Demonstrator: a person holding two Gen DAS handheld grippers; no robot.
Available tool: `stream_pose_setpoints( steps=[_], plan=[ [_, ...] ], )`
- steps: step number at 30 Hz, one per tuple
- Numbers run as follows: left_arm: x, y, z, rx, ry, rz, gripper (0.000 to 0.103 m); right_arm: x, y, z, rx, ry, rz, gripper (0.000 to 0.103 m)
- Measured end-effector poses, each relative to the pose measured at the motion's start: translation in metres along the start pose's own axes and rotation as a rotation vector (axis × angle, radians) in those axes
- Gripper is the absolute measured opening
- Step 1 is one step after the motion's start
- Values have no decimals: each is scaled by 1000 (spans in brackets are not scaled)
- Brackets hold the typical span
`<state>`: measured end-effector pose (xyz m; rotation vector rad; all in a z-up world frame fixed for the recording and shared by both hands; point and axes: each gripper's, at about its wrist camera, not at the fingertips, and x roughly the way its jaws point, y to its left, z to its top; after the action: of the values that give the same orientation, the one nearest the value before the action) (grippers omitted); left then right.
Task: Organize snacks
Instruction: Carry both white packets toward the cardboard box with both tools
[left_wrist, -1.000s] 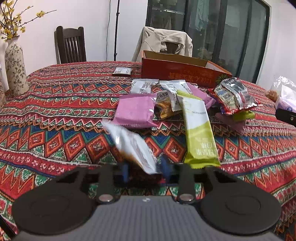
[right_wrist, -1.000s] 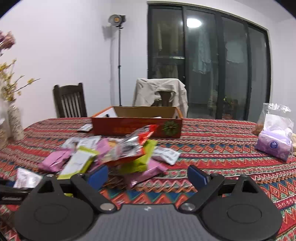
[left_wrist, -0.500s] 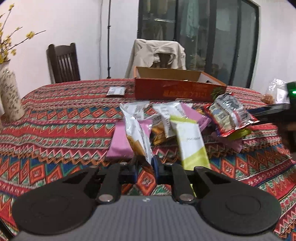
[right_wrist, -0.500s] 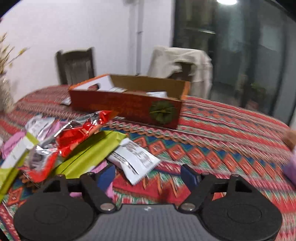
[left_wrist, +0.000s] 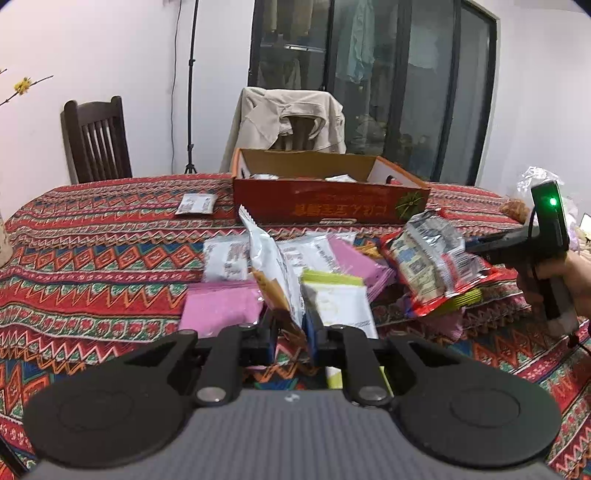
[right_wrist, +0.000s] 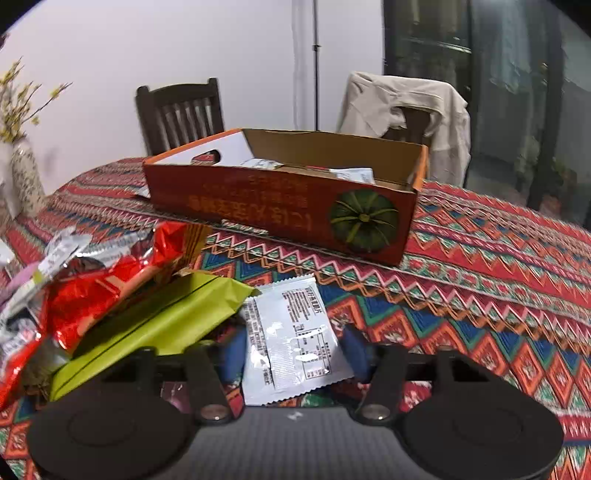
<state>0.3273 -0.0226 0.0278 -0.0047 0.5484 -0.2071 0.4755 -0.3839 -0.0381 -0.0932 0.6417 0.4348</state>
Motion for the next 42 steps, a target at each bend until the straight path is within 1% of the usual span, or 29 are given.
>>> stream_pose_setpoints(
  steps=[2,3,7,8,10,15,17,21,27,30,35,39,42],
  plan=[
    [-5,-5,1,7,-9,-11,16,-11,2,-6,-7,-6,-38,46],
    [-9,-7,1,11,-13,-15,16,-20,3,-10,-4,-13,-60,42],
    [-28,-19,-2,28,-32,-35,16,-65,9,-26,27,-65,-155,42],
    [-34,-22,-4,33,-38,-39,16,-80,14,-31,32,-81,-189,42],
    [-46,-27,-8,36,-46,-42,16,-107,25,-40,41,-113,-230,42],
    [-77,-39,-20,42,-68,-43,16,-173,65,-66,48,-186,-290,42],
    [-91,-42,-25,44,-83,-37,16,-197,84,-76,54,-219,-289,42],
    [-113,-45,-34,37,-102,-41,16,-241,121,-96,72,-285,-259,42],
    [-135,-54,-41,57,-114,-42,16,-283,164,-114,64,-350,-244,42],
    [-144,-58,-41,76,-125,-41,16,-296,174,-118,72,-376,-230,42],
    [-152,-62,-34,95,-137,-45,16,-310,185,-115,56,-413,-236,42],
    [-152,-60,-20,108,-153,-37,16,-311,184,-103,47,-429,-234,42],
    [-148,-55,-2,109,-166,-52,16,-307,180,-88,44,-440,-217,42]
  ],
)
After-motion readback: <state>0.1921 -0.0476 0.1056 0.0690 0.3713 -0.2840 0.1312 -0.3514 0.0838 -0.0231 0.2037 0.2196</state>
